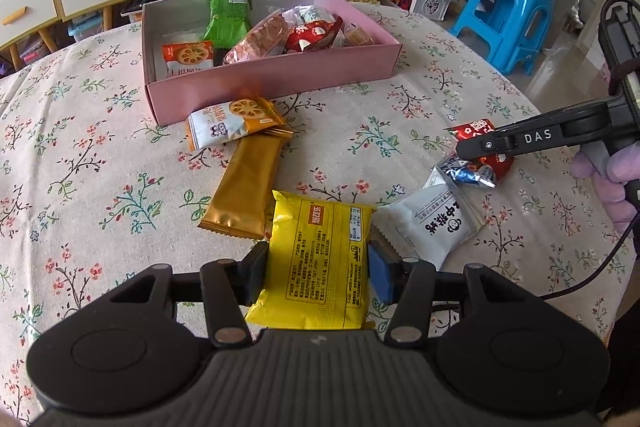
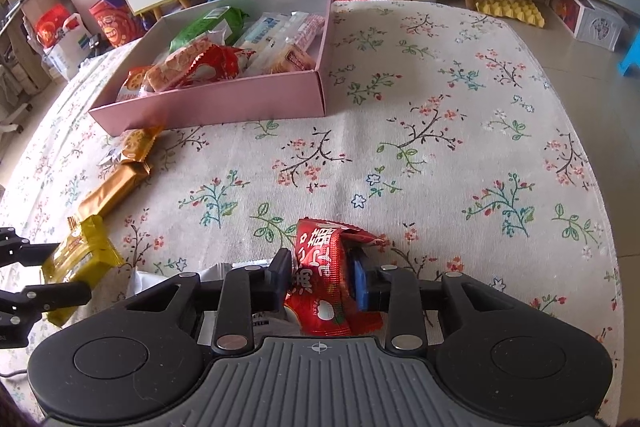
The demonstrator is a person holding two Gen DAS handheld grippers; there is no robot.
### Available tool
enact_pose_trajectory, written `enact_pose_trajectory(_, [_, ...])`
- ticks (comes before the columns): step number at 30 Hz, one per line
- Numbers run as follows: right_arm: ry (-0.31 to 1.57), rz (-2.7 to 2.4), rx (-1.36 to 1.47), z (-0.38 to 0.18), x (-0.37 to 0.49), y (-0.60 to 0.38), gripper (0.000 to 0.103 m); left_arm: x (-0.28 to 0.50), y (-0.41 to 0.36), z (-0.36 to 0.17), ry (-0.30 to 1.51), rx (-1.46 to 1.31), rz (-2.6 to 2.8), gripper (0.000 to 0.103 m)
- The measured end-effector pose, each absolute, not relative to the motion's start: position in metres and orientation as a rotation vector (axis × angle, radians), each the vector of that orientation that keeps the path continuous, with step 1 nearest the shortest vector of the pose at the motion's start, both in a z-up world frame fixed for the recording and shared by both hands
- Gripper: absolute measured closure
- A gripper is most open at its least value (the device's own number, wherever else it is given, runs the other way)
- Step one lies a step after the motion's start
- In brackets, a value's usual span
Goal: Organize snacks
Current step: 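Lift the yellow packet with left tool while right tool lifts red-and-white packet toward box, then lower yellow packet into box and open left tool while right tool releases red-and-white packet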
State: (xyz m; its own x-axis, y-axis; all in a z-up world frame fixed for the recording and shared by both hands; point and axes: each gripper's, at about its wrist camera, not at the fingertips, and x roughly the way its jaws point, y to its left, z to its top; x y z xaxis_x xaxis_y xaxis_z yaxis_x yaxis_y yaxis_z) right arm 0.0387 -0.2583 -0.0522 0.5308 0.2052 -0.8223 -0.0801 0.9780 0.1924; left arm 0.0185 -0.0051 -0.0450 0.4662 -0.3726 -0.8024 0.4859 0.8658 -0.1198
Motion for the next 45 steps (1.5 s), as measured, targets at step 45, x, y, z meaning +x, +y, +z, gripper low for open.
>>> enact_pose_trajectory(45, [0.824, 0.153, 0.476, 0.003, 0.156, -0.24, 0.076, 0.165, 0.01, -0.006, 0.76, -0.111, -0.269, 0.055])
